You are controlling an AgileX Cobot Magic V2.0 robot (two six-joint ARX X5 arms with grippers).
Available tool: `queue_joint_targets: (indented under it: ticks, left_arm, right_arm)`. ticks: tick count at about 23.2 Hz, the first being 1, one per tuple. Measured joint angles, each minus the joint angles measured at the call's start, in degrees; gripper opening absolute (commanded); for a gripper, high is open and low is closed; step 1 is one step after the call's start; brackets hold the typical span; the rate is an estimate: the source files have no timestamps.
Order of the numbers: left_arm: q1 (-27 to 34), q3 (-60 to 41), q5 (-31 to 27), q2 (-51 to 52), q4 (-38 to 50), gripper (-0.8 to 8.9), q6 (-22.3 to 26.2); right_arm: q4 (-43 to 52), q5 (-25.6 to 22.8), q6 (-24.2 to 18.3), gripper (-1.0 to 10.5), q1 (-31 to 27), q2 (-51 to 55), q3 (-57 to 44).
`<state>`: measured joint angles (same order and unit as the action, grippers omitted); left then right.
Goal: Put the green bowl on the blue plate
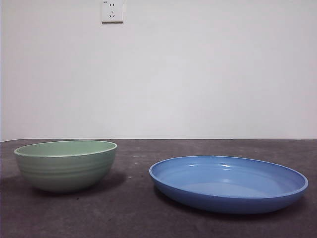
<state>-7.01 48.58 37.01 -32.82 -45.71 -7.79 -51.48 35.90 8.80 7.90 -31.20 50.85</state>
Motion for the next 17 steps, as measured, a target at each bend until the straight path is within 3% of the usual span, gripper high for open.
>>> queue_joint_targets:
  ticks: [3, 5, 17]
  left_arm:
    - [0.0, 0.0, -0.42, 0.0, 0.0, 5.03, 0.35]
    - [0.0, 0.0, -1.9, 0.0, -0.07, 5.03, 0.46]
    - [-0.02, 0.0, -11.1, -1.79, -0.7, 5.01, 1.88]
  right_arm:
    - [-0.22, 0.0, 0.0, 5.1, 0.0, 0.0, 0.0]
    - [-0.22, 0.0, 0.02, 5.5, 0.0, 0.0, 0.0]
    - [-1.81, 0.02, 0.0, 5.5, 0.0, 0.0, 0.0]
